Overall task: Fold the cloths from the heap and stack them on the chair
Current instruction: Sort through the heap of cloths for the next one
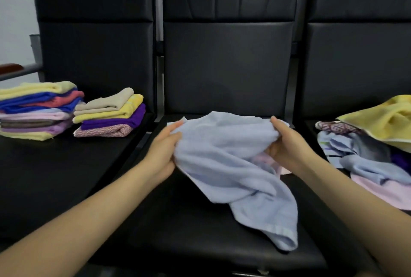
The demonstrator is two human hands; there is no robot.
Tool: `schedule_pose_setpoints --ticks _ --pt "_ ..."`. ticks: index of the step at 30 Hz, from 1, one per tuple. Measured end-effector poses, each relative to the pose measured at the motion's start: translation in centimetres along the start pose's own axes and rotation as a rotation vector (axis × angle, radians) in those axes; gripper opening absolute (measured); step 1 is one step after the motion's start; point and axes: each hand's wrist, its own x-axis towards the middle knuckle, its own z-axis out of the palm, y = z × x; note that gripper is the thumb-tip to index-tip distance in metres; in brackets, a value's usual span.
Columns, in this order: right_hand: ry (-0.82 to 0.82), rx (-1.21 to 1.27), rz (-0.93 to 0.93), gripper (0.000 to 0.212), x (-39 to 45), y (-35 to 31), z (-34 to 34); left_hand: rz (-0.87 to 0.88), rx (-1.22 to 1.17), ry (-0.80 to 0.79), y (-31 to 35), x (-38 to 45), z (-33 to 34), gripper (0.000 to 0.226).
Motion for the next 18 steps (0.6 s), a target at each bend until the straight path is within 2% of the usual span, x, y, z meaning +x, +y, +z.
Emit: schedule_pose_setpoints --ticks 2,5,8,10,12,14,16,18 --pt "-0.064 -0.126 -0.073 0.041 -0.4 -1.1 0.2 0.04 0.025 -0.016 1.6 0.2 -1.0 0.035" --pt "-0.191 -0.266 -0.111 0.052 -1.0 -2.3 0.6 0.022 0.045 -0.127 3.9 0.0 -2.5 0.033" --pt "-0.218 -0.369 -0.167 0.04 -1.3 -3.4 1.0 0.01 0.025 -0.189 5.6 0.0 -3.3 0.03" --pt "-0.259 -0.397 -0.16 0.035 -1.6 -3.5 1.1 0.003 0.011 -0.176 6.0 0.0 -3.7 0.028" --pt "-0.293 -0.47 -0.122 0.041 -1.6 -2.6 1.0 0.001 -0.017 -0.129 5.9 0.3 -4.1 0.027" --pt "-0.26 -0.725 -0.094 0.047 -1.7 -1.0 0.8 -0.002 -0.036 -0.074 5.4 0.8 -4.6 0.027" --pt "-0.231 -0.93 -0.071 0.041 -1.9 0.2 0.6 0.011 0.014 -0.049 4.6 1.2 -5.3 0.03" --pt "-0.201 -0.926 -0.113 0.033 -2.1 0.8 1.0 0.028 0.119 -0.026 3.8 1.6 -6.1 0.034"
